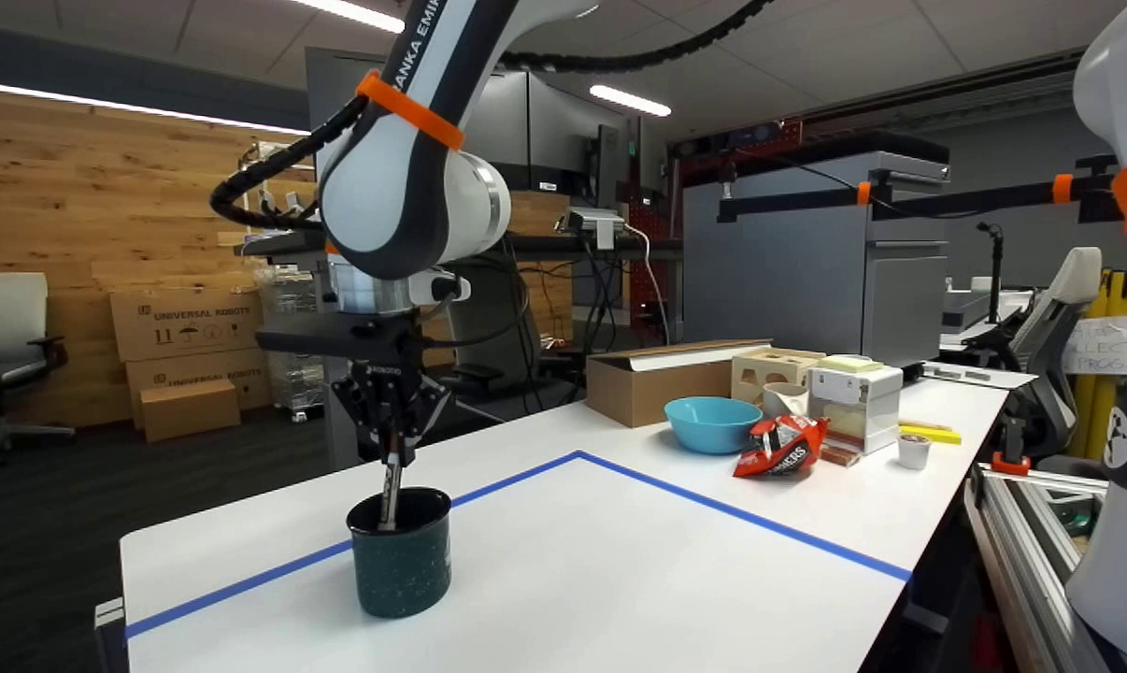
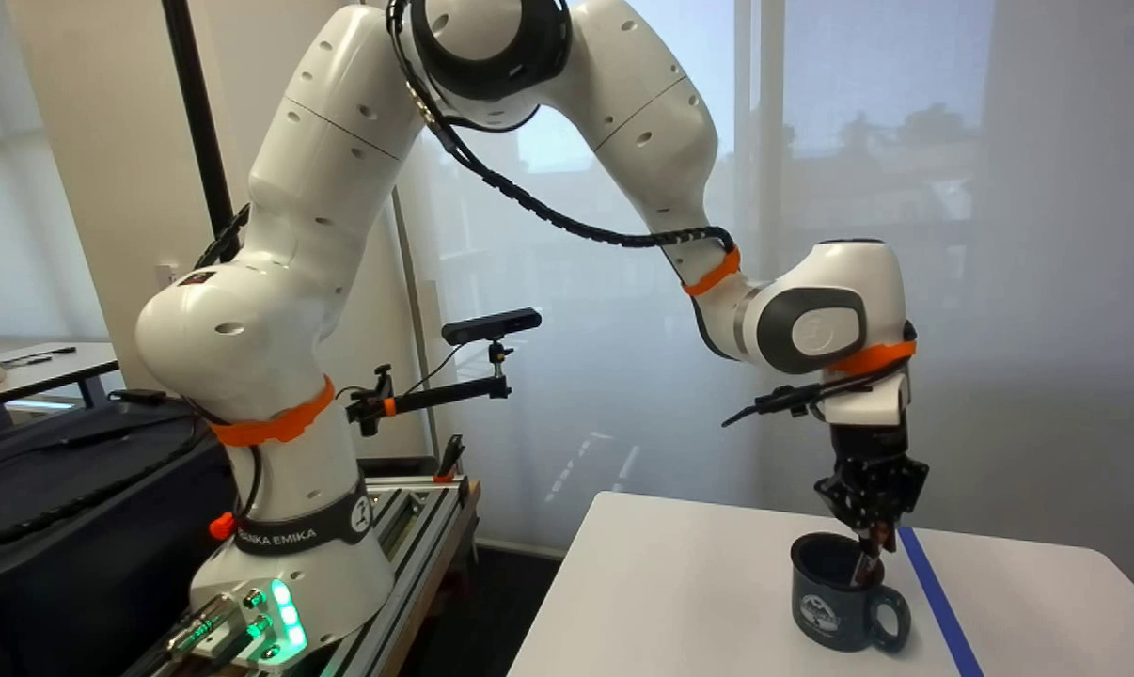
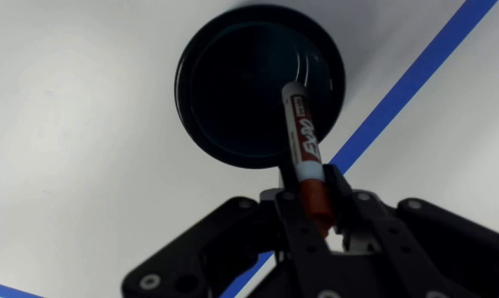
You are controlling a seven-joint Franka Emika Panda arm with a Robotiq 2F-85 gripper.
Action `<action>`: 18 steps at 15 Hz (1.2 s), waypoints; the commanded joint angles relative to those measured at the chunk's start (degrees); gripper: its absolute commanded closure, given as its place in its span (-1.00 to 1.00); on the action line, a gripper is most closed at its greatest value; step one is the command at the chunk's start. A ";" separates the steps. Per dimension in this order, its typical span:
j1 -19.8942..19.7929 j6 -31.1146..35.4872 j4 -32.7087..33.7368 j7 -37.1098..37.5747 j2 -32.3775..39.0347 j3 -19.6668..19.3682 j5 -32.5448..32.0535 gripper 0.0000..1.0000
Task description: Take the marker out of the mug.
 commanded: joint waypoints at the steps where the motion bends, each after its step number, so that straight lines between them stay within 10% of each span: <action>1: 0.72 -3.24 -0.74 0.84 -4.51 -0.85 0.13 0.90; 18: 0.06 -9.23 2.01 13.50 -4.65 -10.80 -15.15 0.90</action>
